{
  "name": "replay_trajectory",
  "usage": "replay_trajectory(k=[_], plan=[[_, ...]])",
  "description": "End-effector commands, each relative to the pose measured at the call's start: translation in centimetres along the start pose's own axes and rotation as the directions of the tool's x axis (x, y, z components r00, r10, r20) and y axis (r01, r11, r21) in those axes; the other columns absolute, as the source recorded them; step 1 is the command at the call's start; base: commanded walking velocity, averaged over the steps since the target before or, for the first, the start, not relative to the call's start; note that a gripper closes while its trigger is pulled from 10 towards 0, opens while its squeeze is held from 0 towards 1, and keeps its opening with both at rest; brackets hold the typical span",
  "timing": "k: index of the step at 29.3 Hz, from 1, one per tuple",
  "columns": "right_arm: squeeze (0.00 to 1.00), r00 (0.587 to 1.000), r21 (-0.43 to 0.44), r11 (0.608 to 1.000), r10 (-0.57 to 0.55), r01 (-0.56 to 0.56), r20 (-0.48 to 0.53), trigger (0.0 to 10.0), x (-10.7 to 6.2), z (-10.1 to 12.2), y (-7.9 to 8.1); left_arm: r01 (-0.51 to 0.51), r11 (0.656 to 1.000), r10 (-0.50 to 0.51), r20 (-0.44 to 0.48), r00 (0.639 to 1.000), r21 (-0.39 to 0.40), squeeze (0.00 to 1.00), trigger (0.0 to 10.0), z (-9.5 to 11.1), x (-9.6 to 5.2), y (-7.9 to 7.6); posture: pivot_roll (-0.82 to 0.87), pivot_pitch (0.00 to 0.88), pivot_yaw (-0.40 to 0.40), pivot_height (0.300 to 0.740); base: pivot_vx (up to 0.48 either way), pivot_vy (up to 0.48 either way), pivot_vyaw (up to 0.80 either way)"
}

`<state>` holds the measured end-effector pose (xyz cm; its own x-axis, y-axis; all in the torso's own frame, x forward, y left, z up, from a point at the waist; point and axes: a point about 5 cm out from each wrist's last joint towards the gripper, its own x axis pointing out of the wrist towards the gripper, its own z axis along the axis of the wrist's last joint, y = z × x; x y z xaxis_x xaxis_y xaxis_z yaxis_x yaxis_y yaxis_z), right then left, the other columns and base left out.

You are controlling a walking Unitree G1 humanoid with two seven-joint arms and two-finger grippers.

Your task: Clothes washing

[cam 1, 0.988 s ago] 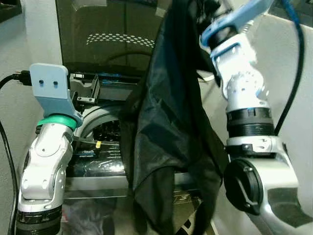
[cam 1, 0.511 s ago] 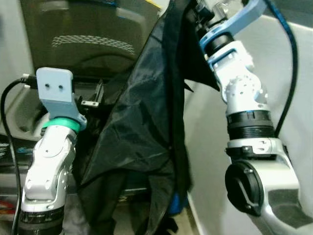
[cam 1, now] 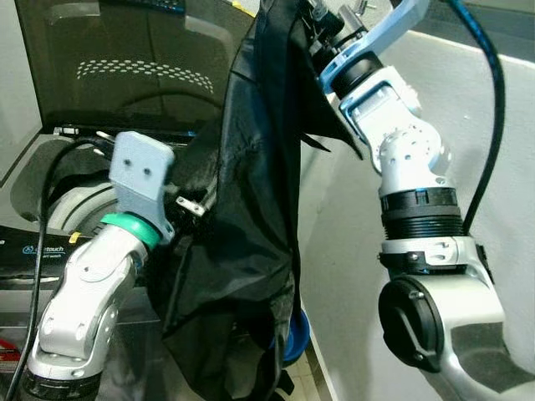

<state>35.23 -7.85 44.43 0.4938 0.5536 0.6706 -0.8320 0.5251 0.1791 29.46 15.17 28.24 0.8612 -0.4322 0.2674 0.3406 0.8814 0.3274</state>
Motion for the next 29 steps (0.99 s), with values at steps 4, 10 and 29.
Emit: replay_trajectory(k=[4, 10, 29], plan=[[0.0, 0.997, -0.014, 0.997, 0.073, -0.073, -0.003, 10.0, -0.4, 1.5, 0.6, 0.081, 0.997, -0.082, -0.098, 0.992, -0.021, 1.0, 10.0, -1.5, 0.0, -1.2, 0.03, 0.011, -0.094, 0.74, 0.0, 0.0, 0.0], [0.0, 0.988, 0.058, 0.986, 0.157, -0.156, -0.008, 10.0, -0.5, 1.4, 2.2, 0.15, 0.989, -0.15, -0.128, 0.98, -0.011, 1.0, 10.0, -3.0, 0.9, -1.9, 0.03, 0.011, -0.094, 0.74, 0.0, 0.0, 0.0], [0.0, 0.967, 0.148, 0.959, 0.251, -0.242, -0.043, 10.0, -1.0, 0.6, 4.9, 0.284, 0.956, -0.288, -0.047, 0.957, -0.07, 0.0, 0.0, -4.6, 4.2, -3.1, 0.01, 0.0, -0.079, 0.74, 0.0, 0.0, 0.0]])
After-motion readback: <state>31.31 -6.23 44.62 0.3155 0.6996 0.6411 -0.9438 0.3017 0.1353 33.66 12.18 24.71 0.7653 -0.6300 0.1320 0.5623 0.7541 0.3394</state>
